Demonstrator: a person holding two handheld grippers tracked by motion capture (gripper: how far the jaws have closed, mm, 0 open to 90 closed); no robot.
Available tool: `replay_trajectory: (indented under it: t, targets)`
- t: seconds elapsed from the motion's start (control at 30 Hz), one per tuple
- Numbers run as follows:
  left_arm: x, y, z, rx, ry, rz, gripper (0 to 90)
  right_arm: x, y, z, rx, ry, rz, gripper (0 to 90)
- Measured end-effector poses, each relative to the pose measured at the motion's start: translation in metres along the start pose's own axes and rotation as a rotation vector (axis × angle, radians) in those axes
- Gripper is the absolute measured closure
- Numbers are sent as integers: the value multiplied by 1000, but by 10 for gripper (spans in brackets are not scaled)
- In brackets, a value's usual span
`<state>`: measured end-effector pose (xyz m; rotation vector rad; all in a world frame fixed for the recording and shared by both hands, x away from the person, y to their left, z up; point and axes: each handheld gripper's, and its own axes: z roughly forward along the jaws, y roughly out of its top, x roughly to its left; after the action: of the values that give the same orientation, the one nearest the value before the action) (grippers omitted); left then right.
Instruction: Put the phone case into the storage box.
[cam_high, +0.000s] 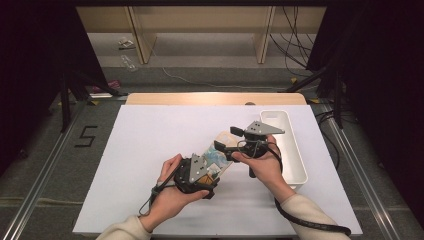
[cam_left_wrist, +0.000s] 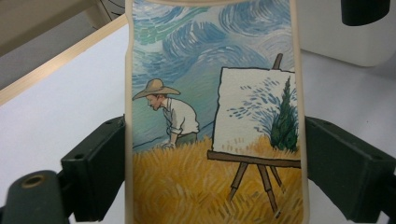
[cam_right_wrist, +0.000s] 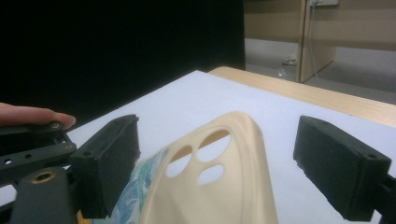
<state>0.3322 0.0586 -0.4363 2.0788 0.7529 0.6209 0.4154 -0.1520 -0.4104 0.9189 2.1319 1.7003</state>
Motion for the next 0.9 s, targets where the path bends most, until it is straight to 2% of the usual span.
replay_trajectory:
  t: [0.5, 0.9]
  targets:
    - [0, 0, 0, 0, -2, 0, 114, 1, -2, 3, 28, -2, 11, 169]
    - [0, -1, 1, 2, -3, 2, 115, 1, -3, 3, 32, 1, 30, 276]
